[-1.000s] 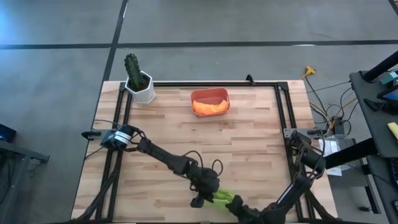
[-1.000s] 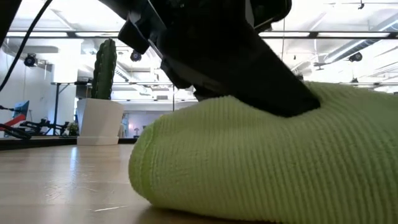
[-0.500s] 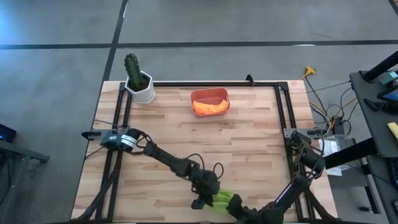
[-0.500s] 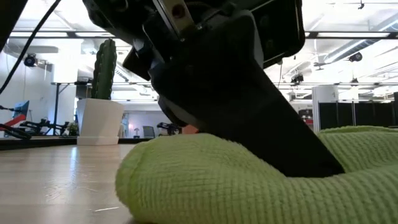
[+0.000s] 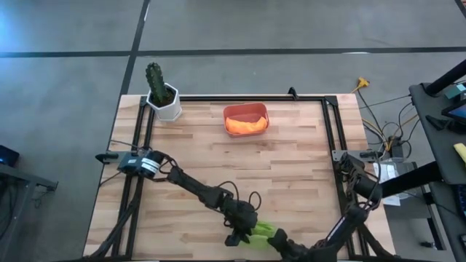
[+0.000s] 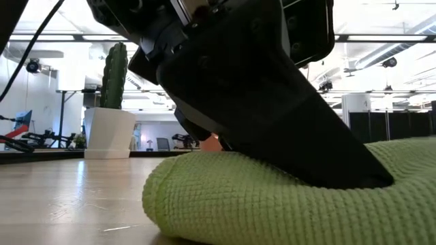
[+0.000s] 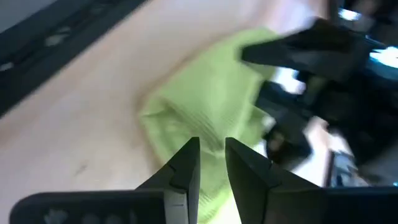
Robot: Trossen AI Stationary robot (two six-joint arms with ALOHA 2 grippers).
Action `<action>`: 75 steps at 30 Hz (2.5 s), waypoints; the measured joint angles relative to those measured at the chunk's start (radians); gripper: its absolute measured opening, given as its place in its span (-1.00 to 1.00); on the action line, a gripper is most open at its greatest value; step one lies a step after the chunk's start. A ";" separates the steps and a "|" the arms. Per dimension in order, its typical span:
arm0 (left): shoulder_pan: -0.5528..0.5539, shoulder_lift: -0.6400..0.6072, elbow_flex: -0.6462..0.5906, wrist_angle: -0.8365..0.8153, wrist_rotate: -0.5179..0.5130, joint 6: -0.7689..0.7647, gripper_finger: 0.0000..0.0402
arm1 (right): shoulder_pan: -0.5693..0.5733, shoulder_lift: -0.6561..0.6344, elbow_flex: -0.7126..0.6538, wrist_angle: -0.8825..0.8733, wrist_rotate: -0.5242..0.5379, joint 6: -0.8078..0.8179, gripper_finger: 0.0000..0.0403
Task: Roll microfiber towels into tight, uniform cylinder then place into a basket
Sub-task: Roll the green microfiber cloth
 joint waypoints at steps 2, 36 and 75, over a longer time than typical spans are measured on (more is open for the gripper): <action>0.000 0.000 0.002 -0.002 -0.001 0.000 -0.45 | 0.007 -0.008 0.007 -0.010 0.072 0.056 -0.65; 0.022 -0.113 0.000 -0.111 -0.029 0.234 -0.44 | -0.208 0.050 -0.008 0.224 -0.599 0.150 -0.95; -0.292 -0.212 -0.275 0.073 -0.794 1.304 -0.44 | -0.246 -0.016 -0.093 0.356 -0.411 0.154 -0.96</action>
